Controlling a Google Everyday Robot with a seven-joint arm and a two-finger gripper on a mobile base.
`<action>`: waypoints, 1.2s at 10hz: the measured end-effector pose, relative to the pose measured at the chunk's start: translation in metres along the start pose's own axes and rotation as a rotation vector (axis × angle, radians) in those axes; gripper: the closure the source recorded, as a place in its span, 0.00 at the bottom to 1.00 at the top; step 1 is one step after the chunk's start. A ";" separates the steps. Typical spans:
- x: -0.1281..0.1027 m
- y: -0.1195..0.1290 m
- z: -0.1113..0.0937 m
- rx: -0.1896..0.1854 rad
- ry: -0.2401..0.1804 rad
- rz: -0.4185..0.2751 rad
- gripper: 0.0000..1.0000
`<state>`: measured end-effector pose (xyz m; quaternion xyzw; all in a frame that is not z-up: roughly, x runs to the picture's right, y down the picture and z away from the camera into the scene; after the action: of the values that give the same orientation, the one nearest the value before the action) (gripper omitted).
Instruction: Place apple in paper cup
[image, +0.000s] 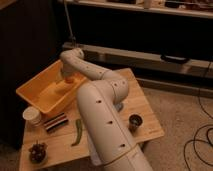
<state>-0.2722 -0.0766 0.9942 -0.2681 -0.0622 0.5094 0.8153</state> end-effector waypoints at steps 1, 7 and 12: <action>0.001 -0.004 0.005 0.011 -0.001 0.012 0.20; -0.015 -0.017 0.010 0.085 -0.095 0.064 0.20; -0.024 -0.018 0.014 0.065 -0.140 0.040 0.20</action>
<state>-0.2745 -0.0977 1.0188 -0.2063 -0.0972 0.5447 0.8071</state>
